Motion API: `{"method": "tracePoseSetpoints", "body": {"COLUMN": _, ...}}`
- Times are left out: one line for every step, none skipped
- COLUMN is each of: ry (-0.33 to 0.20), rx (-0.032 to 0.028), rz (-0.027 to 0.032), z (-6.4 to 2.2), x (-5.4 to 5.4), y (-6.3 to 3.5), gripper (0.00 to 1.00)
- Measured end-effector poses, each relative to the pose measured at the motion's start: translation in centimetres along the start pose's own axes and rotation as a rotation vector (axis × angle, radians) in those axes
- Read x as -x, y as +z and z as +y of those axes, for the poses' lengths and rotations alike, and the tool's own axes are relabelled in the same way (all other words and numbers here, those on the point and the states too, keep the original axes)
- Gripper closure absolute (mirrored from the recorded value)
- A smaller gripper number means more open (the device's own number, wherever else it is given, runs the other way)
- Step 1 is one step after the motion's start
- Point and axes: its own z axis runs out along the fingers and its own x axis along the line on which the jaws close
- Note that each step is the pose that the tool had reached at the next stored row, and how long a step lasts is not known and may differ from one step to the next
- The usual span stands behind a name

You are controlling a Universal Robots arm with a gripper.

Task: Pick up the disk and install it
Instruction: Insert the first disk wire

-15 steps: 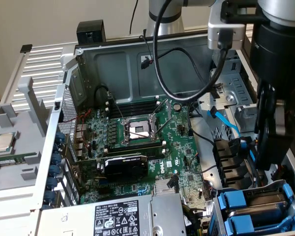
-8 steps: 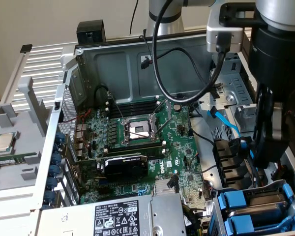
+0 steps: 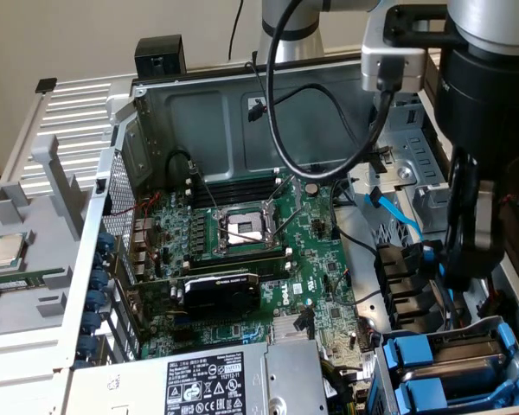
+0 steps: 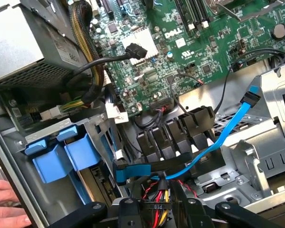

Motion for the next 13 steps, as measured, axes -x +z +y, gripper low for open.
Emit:
{"method": "tracePoseSetpoints", "body": {"ry": 0.000, "rx": -0.0002, "rz": 0.0001, "z": 0.05, "x": 0.0, "y": -0.01, "gripper": 0.65}}
{"method": "tracePoseSetpoints", "body": {"ry": 0.001, "rx": -0.0005, "rz": -0.0002, "z": 0.12, "x": 0.0, "y": -0.01, "gripper": 0.65}}
{"method": "tracePoseSetpoints", "body": {"ry": 0.001, "rx": -0.0009, "rz": -0.0003, "z": 0.21, "x": 0.0, "y": -0.02, "gripper": 0.65}}
{"method": "tracePoseSetpoints", "body": {"ry": 0.001, "rx": -0.0017, "rz": -0.0004, "z": 0.35, "x": 0.0, "y": -0.04, "gripper": 0.65}}
{"method": "tracePoseSetpoints", "body": {"ry": 0.001, "rx": -0.0025, "rz": -0.0006, "z": 0.49, "x": 0.0, "y": -0.05, "gripper": 0.65}}
{"method": "tracePoseSetpoints", "body": {"ry": 0.000, "rx": -0.0039, "rz": -0.0003, "z": 0.63, "x": 0.0, "y": -0.07, "gripper": 0.65}}
{"method": "tracePoseSetpoints", "body": {"ry": 0.000, "rx": -0.0060, "rz": 0.0002, "z": 0.77, "x": 0.0, "y": -0.09, "gripper": 0.65}}
{"method": "tracePoseSetpoints", "body": {"ry": 0.000, "rx": -0.0085, "rz": 0.0014, "z": 0.91, "x": 0.1, "y": -0.11, "gripper": 0.65}}
{"method": "tracePoseSetpoints", "body": {"ry": 0.000, "rx": -0.0119, "rz": 0.0042, "z": 1.01, "x": 0.1, "y": -0.13, "gripper": 0.65}}
{"method": "tracePoseSetpoints", "body": {"ry": -0.001, "rx": -0.0175, "rz": 0.0087, "z": 1.11, "x": 0.1, "y": -0.15, "gripper": 0.65}}
{"method": "tracePoseSetpoints", "body": {"ry": -0.001, "rx": -0.0249, "rz": 0.0148, "z": 1.20, "x": 0.1, "y": -0.17, "gripper": 0.65}}
{"method": "tracePoseSetpoints", "body": {"ry": -0.002, "rx": -0.0337, "rz": 0.0191, "z": 1.26, "x": 0.2, "y": -0.19, "gripper": 0.65}}
{"method": "tracePoseSetpoints", "body": {"ry": -0.002, "rx": -0.0440, "rz": 0.0215, "z": 1.35, "x": 0.3, "y": -0.21, "gripper": 0.65}}
